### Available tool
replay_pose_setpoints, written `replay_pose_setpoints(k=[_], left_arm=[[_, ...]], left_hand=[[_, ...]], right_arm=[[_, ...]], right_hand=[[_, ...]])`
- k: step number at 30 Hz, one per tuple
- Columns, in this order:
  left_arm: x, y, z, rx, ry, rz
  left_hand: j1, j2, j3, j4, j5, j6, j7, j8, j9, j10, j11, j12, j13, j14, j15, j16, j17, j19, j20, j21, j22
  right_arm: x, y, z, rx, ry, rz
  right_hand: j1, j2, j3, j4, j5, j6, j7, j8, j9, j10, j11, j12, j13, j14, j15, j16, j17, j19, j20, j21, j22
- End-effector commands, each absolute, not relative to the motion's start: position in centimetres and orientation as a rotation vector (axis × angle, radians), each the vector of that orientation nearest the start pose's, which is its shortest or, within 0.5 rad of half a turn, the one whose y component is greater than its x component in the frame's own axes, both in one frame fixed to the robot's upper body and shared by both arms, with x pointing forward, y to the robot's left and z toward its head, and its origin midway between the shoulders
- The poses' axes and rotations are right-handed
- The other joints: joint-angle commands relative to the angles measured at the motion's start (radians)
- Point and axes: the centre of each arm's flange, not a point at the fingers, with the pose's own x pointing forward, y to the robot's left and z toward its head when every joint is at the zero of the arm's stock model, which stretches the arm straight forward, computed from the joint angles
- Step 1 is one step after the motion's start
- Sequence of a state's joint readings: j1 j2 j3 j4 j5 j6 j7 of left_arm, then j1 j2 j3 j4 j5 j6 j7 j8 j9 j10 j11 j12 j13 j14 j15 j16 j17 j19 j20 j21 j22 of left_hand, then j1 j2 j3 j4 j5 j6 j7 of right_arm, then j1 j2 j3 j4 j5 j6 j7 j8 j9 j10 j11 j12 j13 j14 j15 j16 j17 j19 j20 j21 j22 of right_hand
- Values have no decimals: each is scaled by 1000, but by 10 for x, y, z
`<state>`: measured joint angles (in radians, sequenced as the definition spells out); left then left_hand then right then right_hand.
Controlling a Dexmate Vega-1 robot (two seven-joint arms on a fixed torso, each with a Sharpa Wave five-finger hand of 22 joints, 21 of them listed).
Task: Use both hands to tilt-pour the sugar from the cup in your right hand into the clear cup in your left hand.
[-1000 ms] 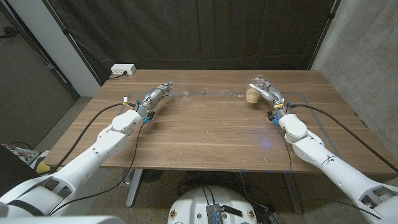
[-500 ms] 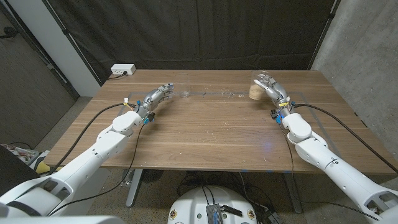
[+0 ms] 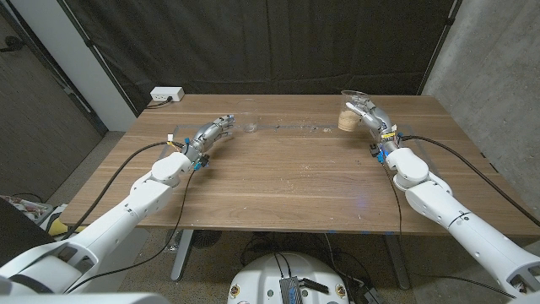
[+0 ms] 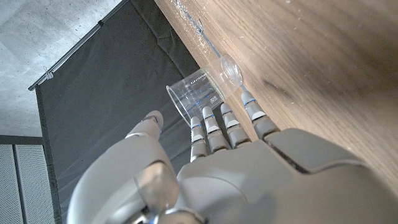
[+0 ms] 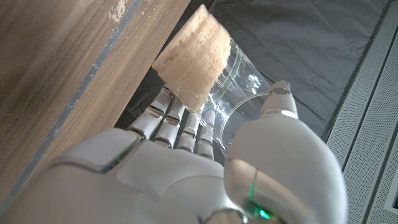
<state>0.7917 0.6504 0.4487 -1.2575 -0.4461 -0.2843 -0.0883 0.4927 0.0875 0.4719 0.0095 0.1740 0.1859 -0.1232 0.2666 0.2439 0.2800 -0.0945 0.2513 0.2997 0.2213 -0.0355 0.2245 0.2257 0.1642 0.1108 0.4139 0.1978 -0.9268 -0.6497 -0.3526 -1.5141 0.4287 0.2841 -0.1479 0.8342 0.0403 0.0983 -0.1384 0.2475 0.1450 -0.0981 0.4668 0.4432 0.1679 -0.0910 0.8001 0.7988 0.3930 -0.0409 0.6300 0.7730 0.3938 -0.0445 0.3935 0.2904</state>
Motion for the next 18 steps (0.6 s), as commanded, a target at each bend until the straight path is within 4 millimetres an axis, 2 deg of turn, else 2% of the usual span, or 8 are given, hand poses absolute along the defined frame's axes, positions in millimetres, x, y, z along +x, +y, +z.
replay_pose_setpoints(k=[1,13,18], left_arm=[[648,318,-24,429,-580,-212],[621,330,-18,516,-661,-140],[613,336,-23,557,-662,-104]], left_hand=[[4,-7,4,-5,4,2,-2,2,6,8,-5,1,3,10,-53,6,3,6,-2,-2,2],[9,-17,4,-14,5,-17,-5,-5,7,11,-9,2,5,13,-54,6,4,9,-1,-3,2],[7,-24,1,-15,5,-30,3,-8,9,0,-22,-1,9,14,-53,7,5,11,0,-3,2]], right_arm=[[604,-302,3,-222,-672,106],[607,-304,-7,-213,-637,97],[609,-304,-6,-218,-634,101]], right_hand=[[11,2,2,-4,3,9,1,8,3,0,7,5,4,9,-183,-4,4,2,-39,3,2],[11,5,1,-1,-2,18,5,15,8,0,6,9,10,8,-182,-4,11,1,-39,4,2],[10,6,0,1,-4,20,6,17,11,2,8,12,13,7,-182,-5,14,0,-40,4,2]])
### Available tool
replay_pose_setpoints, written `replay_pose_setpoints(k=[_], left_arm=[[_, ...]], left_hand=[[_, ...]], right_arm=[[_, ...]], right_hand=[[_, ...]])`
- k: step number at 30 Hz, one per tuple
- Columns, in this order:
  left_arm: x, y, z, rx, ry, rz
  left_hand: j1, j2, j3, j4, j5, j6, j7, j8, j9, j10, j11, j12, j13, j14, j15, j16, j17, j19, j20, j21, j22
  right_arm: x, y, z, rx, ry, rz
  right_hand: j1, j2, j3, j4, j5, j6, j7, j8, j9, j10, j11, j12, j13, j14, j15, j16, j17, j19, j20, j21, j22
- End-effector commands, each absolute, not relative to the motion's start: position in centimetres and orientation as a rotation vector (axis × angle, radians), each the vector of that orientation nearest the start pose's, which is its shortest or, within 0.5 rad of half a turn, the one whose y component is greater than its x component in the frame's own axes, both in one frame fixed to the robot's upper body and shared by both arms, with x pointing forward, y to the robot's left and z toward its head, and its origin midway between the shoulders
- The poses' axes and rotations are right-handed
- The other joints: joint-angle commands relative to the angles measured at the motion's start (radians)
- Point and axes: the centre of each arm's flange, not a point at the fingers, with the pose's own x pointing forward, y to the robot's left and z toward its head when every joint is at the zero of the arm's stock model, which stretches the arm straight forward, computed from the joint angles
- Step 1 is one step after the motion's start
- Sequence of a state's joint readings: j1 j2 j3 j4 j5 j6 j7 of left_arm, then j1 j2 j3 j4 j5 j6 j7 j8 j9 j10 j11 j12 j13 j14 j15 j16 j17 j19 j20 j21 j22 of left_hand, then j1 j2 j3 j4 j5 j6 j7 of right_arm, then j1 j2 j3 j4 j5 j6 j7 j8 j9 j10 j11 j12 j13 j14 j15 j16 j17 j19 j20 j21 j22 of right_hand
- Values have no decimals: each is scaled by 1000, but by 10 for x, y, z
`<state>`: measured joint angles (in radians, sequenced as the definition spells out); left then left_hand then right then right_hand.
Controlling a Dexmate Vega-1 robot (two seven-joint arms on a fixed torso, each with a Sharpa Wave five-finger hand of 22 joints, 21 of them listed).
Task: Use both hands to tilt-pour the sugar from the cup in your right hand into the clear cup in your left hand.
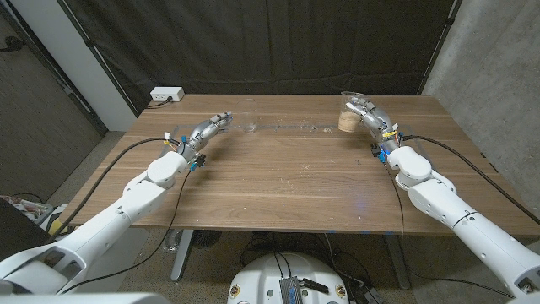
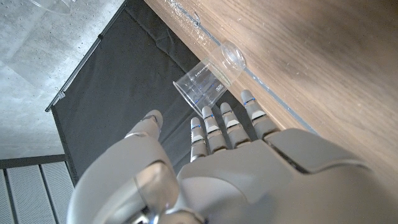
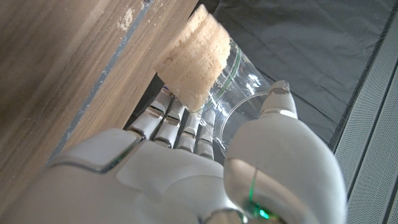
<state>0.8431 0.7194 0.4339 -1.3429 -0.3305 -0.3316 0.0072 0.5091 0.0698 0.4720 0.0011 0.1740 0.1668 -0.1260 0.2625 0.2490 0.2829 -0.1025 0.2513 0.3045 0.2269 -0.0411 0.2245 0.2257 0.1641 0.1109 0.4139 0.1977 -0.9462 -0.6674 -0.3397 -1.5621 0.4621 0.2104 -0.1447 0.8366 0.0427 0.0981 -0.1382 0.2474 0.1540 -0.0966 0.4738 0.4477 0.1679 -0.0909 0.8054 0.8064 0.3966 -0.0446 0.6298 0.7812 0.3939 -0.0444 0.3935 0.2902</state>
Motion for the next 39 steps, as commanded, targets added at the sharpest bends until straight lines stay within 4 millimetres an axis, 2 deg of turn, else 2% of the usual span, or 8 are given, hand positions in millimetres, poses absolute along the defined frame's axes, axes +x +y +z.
replay_pose_setpoints(k=[1,4,5,16,22,31,37,39], left_arm=[[611,337,-24,563,-662,-96],[609,343,-27,576,-661,-77],[609,345,-28,582,-660,-73],[609,360,-39,674,-672,7],[611,366,-41,724,-683,47],[613,364,-38,805,-696,107],[619,359,-39,810,-701,166],[623,358,-41,796,-701,169]], left_hand=[[-11,-9,-1,-7,6,-13,7,-4,5,-3,-19,0,7,8,-45,6,5,11,0,-3,2],[-18,-25,-10,-8,7,-39,26,-9,11,-21,-14,1,18,4,-38,2,7,12,-1,-4,1],[-20,-33,-14,-9,8,-47,25,-9,15,-38,-22,-1,23,2,-37,0,7,13,0,-5,1],[-20,-66,-29,-22,18,-95,36,-8,35,-105,-17,-6,50,-35,-27,-18,11,9,-20,-12,0],[-21,-111,-53,-36,33,-179,38,-13,63,-175,-15,-12,78,-93,-15,-32,18,-4,-33,-24,-1],[-10,-162,-80,-59,51,-235,66,-5,90,-245,1,-19,101,-172,1,-41,23,-39,-82,-48,-3],[4,-175,-85,-70,57,-237,78,3,98,-243,-1,-13,107,-170,3,-34,25,-40,-91,-52,-3],[11,-176,-87,-75,62,-269,77,-3,103,-246,0,-9,113,-177,7,-31,29,-41,-90,-54,-2]], right_arm=[[609,-304,-6,-220,-633,103],[609,-304,-6,-229,-631,107],[609,-304,-6,-229,-631,107],[608,-305,-8,-246,-614,104],[606,-307,-7,-251,-617,98],[605,-308,-12,-247,-611,94],[604,-310,-13,-242,-614,88],[604,-310,-13,-245,-614,89]], right_hand=[[8,4,0,1,-5,11,5,10,6,2,10,7,5,4,-179,-5,6,0,-40,4,2],[7,5,0,2,-6,13,5,11,7,1,10,8,7,3,-178,-6,7,-1,-40,4,2],[7,6,0,2,-6,13,6,12,8,1,9,8,8,3,-179,-6,8,-1,-40,4,2],[8,8,-1,3,-10,12,4,14,12,0,6,12,13,3,-178,-8,10,-2,-41,5,2],[7,10,-2,4,-12,18,8,17,14,0,7,14,16,4,-178,-8,13,-2,-41,6,2],[6,12,-4,6,-15,19,8,19,17,1,5,18,21,6,-178,-11,13,-3,-43,7,2],[8,14,-3,6,-16,19,9,20,19,1,9,20,24,6,-179,-12,15,-3,-43,8,1],[8,14,-4,5,-16,19,10,20,19,1,8,20,24,5,-179,-13,15,-4,-43,8,1]])
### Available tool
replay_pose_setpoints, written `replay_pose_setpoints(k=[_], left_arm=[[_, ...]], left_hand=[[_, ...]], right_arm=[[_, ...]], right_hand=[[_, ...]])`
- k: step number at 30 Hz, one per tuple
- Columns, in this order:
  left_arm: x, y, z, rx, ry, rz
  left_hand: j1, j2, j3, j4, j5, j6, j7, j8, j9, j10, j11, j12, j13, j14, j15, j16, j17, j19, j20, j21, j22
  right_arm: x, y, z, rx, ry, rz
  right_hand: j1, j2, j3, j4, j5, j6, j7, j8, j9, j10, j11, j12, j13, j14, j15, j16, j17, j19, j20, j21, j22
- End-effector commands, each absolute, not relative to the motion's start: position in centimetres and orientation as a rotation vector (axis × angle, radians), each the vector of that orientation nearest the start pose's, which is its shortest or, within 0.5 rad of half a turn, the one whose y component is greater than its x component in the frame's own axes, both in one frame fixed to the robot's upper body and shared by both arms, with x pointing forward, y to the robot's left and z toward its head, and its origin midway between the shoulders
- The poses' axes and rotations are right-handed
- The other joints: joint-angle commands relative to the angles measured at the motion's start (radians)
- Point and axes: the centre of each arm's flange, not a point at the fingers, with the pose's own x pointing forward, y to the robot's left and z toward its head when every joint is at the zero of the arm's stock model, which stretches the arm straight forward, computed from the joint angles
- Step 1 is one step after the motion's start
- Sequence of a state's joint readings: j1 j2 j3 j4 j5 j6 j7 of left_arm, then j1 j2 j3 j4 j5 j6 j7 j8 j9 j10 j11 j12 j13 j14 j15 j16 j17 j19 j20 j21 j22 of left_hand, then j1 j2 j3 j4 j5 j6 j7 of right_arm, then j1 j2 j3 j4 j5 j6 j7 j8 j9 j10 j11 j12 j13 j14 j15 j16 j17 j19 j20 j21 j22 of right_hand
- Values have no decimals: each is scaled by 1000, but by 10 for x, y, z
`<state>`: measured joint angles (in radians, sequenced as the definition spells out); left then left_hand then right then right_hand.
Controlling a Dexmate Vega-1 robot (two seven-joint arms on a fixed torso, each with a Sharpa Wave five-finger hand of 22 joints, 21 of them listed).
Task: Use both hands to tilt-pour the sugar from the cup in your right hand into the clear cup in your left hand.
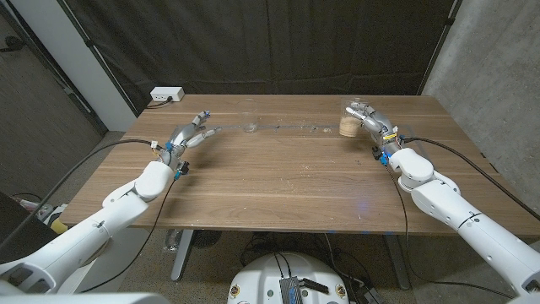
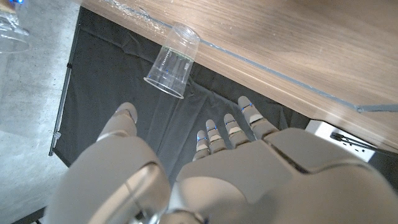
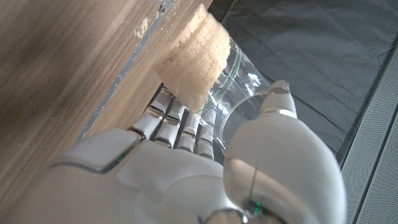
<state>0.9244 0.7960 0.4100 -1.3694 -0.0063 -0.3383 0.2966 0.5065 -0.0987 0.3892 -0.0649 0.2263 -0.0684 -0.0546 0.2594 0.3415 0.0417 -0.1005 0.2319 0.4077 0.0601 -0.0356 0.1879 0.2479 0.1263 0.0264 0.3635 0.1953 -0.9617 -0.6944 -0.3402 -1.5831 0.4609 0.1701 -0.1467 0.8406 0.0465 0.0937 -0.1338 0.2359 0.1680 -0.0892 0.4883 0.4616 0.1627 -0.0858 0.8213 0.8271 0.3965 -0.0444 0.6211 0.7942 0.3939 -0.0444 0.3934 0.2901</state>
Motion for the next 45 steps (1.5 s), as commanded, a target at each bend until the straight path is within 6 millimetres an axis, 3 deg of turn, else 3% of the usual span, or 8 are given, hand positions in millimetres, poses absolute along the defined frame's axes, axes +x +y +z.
replay_pose_setpoints(k=[1,10,15,17,26,31,34,45], left_arm=[[625,357,-42,791,-704,178],[638,352,-45,778,-729,266],[649,347,-46,739,-747,290],[652,345,-46,731,-752,293],[661,336,-39,696,-757,282],[668,335,-35,656,-723,275],[673,332,-34,646,-709,263],[689,318,-27,658,-696,231]], left_hand=[[15,-8,-6,-9,11,-37,7,2,14,9,3,20,14,-10,3,8,10,-4,-4,-4,1],[19,-8,-13,-11,19,-42,15,13,28,18,-4,38,31,-6,6,18,22,3,-22,-4,3],[21,-13,-19,-13,22,-33,29,23,36,24,1,50,41,4,13,27,31,8,-35,-3,4],[22,-18,-24,-16,26,-25,51,31,41,26,8,57,49,4,17,28,36,9,-43,-4,4],[13,-41,-45,-18,30,-27,66,38,53,27,26,72,63,5,30,33,48,5,-34,-8,5],[-29,-86,-100,-14,31,-45,75,38,67,5,42,83,83,-12,43,30,62,-22,-17,-22,6],[-46,-93,-128,-14,32,-63,86,33,73,-13,52,85,91,-24,54,27,68,-37,-11,-30,5],[-63,-93,-169,-19,37,-78,89,29,82,-34,61,91,104,-43,60,23,78,-51,-9,-40,5]], right_arm=[[604,-310,-13,-244,-614,91],[604,-314,-13,-242,-607,85],[606,-315,-14,-244,-605,91],[607,-316,-14,-242,-603,90],[605,-318,-14,-246,-606,88],[603,-320,-14,-247,-607,87],[602,-320,-15,-244,-605,85],[596,-319,-14,-254,-607,82]], right_hand=[[4,10,1,1,-5,4,2,5,6,7,2,5,4,6,-179,-3,2,-4,-43,8,1],[4,10,-1,1,-7,4,1,6,7,6,1,6,8,5,-179,-6,3,-5,-44,9,1],[5,11,-1,1,-8,5,1,6,9,5,6,7,10,6,-180,-7,3,-5,-44,9,1],[4,11,-2,2,-8,6,1,6,9,5,2,7,11,6,-179,-7,4,-5,-44,10,1],[4,13,-3,3,-9,10,2,8,10,8,7,10,14,7,-180,-8,4,-5,-44,11,1],[3,13,-4,3,-10,11,2,8,10,10,7,12,16,8,-179,-9,3,-6,-44,11,1],[2,14,-4,4,-11,14,2,9,10,10,7,12,17,9,-179,-9,4,-6,-44,12,1],[2,16,-6,4,-12,15,2,9,11,10,8,13,22,7,-179,-9,5,-7,-45,13,0]])
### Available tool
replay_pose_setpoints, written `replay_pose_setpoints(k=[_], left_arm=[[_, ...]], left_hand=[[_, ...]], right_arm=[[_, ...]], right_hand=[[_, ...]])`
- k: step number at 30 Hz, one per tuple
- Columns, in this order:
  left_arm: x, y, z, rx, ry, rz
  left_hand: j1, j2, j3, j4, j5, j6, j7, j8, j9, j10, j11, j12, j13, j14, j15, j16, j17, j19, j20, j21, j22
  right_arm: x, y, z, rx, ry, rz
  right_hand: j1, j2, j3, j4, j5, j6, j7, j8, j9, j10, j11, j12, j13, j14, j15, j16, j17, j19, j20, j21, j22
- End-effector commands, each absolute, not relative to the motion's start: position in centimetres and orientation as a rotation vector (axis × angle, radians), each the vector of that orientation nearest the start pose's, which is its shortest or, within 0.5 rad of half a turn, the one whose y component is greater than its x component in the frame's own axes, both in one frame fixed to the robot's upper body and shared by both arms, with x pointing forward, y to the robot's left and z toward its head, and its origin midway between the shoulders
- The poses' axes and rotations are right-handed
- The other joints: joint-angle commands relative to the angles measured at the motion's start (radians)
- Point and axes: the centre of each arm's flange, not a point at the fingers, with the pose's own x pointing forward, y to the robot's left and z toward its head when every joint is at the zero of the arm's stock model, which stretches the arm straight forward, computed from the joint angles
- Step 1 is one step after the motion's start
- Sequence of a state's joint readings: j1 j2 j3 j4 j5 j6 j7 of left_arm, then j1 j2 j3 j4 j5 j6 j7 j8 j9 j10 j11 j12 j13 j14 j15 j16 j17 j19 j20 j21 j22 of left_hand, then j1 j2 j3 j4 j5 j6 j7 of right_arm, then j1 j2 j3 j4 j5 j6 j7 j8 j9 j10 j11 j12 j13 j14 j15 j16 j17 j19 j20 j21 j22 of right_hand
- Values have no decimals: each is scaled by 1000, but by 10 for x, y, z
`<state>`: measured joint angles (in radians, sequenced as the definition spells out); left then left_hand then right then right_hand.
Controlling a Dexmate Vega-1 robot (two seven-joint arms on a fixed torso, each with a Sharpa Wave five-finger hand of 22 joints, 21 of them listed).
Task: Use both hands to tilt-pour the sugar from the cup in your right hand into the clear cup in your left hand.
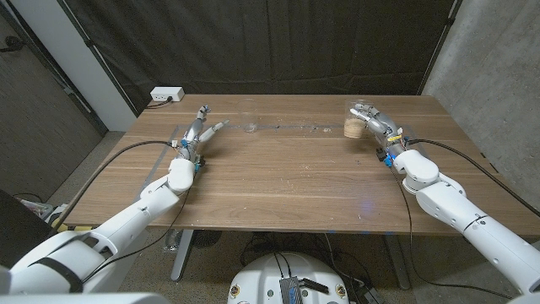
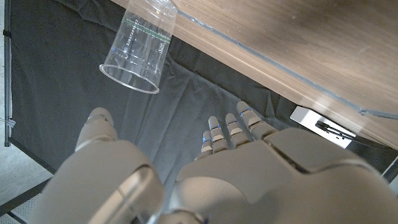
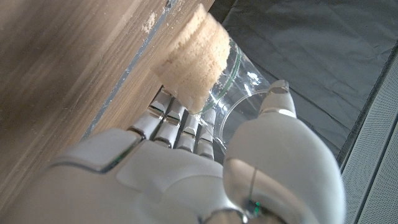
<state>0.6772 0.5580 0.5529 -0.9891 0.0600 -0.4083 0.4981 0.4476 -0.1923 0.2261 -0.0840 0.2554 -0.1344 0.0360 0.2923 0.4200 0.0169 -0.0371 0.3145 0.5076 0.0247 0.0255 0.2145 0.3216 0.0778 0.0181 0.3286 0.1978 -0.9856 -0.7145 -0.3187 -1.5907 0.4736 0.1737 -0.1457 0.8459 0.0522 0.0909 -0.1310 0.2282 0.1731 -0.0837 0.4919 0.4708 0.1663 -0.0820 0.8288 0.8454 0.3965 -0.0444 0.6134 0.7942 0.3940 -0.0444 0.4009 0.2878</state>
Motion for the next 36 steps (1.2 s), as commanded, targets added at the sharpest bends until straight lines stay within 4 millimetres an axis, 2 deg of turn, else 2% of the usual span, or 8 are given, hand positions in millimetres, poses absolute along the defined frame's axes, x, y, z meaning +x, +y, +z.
replay_pose_setpoints(k=[1,15,30,36], left_arm=[[690,318,-25,659,-700,225],[701,306,-4,707,-727,196],[723,285,-3,725,-692,152],[725,276,1,740,-702,125]], left_hand=[[-4,1,-7,0,8,-12,-2,-4,4,-10,-2,8,4,-8,-1,-4,4,-3,-1,-5,3],[3,12,-30,-10,18,11,-5,9,12,-2,-11,24,16,-3,-6,1,12,-1,-2,-7,3],[11,23,-46,-16,28,15,-12,14,19,-3,-20,36,25,1,-13,4,20,1,-1,-9,4],[14,26,-50,-18,31,15,-13,16,22,-4,-18,39,29,2,-13,5,23,2,-3,-9,5]], right_arm=[[595,-319,-14,-254,-607,80],[589,-319,-18,-248,-617,79],[582,-324,-16,-246,-629,70],[581,-324,-16,-240,-632,68]], right_hand=[[-4,11,-3,2,-5,10,-3,5,2,6,4,6,4,8,-179,-2,5,-7,-45,5,3],[-2,12,-5,1,-7,10,-4,4,2,4,2,7,9,8,-179,-1,6,-8,-45,7,2],[-2,15,-6,1,-8,13,-2,3,2,6,5,8,13,8,-179,-2,5,-10,-44,8,1],[-3,15,-7,2,-8,14,-1,3,2,6,4,7,13,7,-178,-1,6,-10,-44,8,1]])
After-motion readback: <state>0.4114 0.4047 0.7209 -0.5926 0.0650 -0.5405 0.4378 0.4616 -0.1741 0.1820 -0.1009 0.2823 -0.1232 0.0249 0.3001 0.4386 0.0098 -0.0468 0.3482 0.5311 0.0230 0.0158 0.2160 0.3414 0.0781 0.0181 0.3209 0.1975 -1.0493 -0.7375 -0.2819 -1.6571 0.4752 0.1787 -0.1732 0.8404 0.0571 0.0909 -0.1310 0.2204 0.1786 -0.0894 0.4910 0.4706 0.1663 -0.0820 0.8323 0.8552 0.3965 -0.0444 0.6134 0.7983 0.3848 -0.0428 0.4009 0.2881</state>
